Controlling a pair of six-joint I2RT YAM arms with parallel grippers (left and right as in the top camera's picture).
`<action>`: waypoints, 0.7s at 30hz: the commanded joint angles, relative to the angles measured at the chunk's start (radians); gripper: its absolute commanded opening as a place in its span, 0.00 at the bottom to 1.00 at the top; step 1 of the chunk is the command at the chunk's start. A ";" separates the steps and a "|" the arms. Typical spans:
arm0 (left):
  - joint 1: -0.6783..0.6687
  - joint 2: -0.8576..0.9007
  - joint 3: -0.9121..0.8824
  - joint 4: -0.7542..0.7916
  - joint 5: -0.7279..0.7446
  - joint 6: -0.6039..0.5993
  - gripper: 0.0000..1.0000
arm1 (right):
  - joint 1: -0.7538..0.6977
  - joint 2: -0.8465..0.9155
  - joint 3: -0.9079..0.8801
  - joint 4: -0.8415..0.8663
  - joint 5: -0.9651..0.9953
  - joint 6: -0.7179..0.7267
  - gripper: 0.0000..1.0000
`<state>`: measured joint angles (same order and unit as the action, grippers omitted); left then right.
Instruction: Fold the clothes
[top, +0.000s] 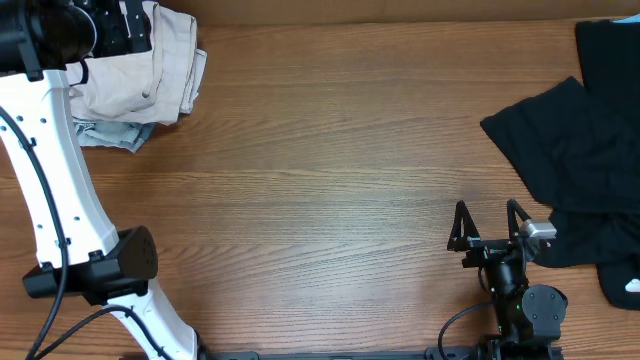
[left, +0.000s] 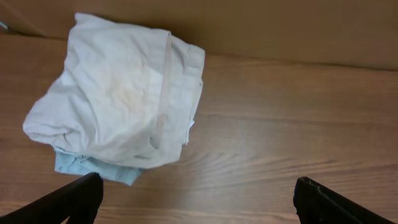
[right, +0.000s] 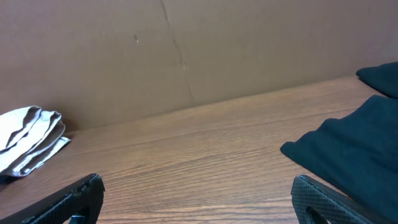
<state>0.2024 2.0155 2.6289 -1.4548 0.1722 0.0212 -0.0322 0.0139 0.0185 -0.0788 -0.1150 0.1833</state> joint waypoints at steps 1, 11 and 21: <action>-0.002 -0.088 -0.077 0.010 0.008 0.000 1.00 | -0.003 -0.011 -0.011 0.005 0.010 0.004 1.00; -0.086 -0.431 -0.789 0.607 0.136 -0.002 1.00 | -0.003 -0.011 -0.011 0.005 0.010 0.004 1.00; -0.177 -0.753 -1.421 1.114 0.133 0.001 1.00 | -0.003 -0.011 -0.011 0.005 0.010 0.004 1.00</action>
<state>0.0315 1.3575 1.3312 -0.4000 0.2962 0.0208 -0.0322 0.0139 0.0185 -0.0780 -0.1150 0.1833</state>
